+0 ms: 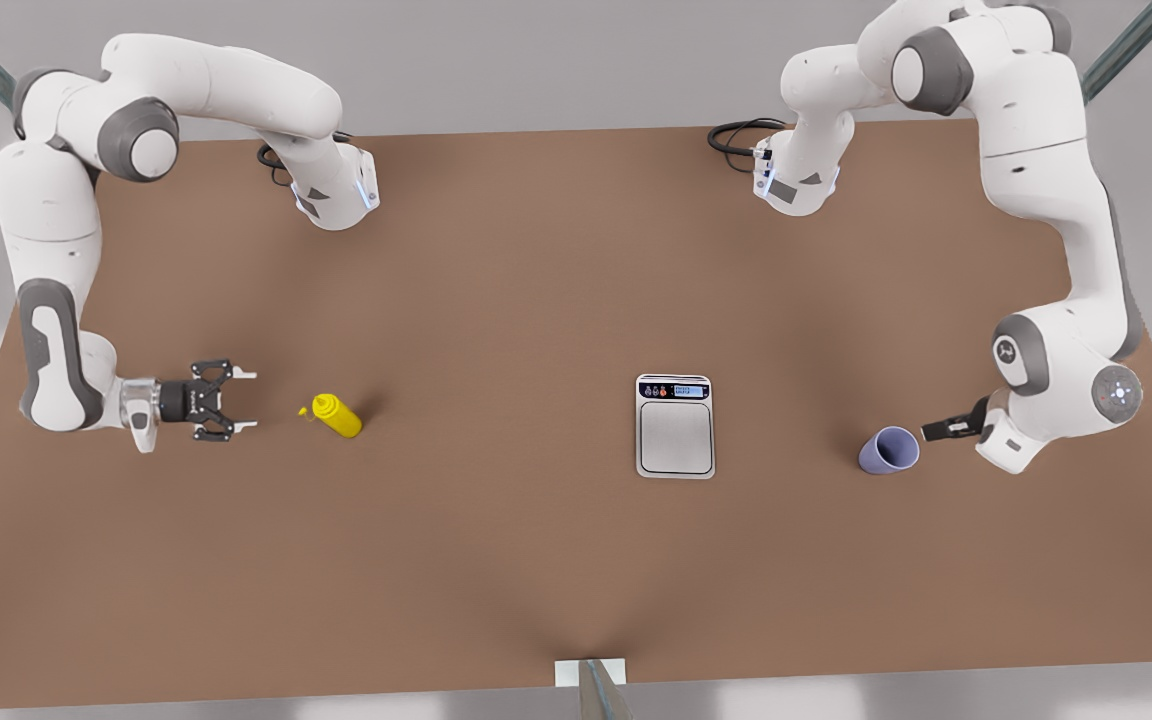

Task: Move cup to the weight, pick up sauce bottle, pour sauce

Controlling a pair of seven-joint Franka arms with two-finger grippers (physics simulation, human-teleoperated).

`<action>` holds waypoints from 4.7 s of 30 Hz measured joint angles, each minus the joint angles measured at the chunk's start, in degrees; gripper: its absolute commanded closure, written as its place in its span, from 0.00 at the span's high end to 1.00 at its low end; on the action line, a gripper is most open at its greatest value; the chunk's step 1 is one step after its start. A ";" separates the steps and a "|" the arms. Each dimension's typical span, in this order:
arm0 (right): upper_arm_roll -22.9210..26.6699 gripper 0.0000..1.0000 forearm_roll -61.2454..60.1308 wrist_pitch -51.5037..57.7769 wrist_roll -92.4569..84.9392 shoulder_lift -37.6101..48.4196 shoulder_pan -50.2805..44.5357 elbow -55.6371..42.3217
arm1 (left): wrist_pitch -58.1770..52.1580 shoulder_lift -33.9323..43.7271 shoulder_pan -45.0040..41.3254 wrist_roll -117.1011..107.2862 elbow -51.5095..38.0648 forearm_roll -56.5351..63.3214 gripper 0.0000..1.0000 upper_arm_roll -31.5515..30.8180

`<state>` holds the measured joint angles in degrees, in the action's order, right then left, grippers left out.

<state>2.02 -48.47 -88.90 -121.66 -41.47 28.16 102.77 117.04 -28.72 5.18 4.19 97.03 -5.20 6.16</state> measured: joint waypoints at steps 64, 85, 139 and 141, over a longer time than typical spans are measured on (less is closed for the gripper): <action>-7.12 0.66 -14.02 -9.97 -24.42 -0.64 -10.06 6.39 | -8.77 -3.92 -31.55 -32.92 -11.70 0.57 0.21 -2.65; -7.12 0.57 -13.99 -10.41 -21.28 1.26 -10.85 6.74 | -6.12 -9.26 -33.49 -37.41 -12.12 -7.70 1.00 -2.56; 10.89 0.57 80.32 -33.89 100.00 -3.92 -88.62 -30.14 | -30.64 23.01 -4.75 -8.59 -8.17 8.27 1.00 -4.05; 10.89 0.57 81.87 -31.07 102.76 -7.47 -89.79 -35.21 | -30.64 23.01 -4.73 -8.67 -8.17 8.27 1.00 -4.05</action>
<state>12.91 33.40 -119.97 -18.90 -48.93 -61.63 67.56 86.40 -5.72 0.45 -4.48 88.86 3.07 2.11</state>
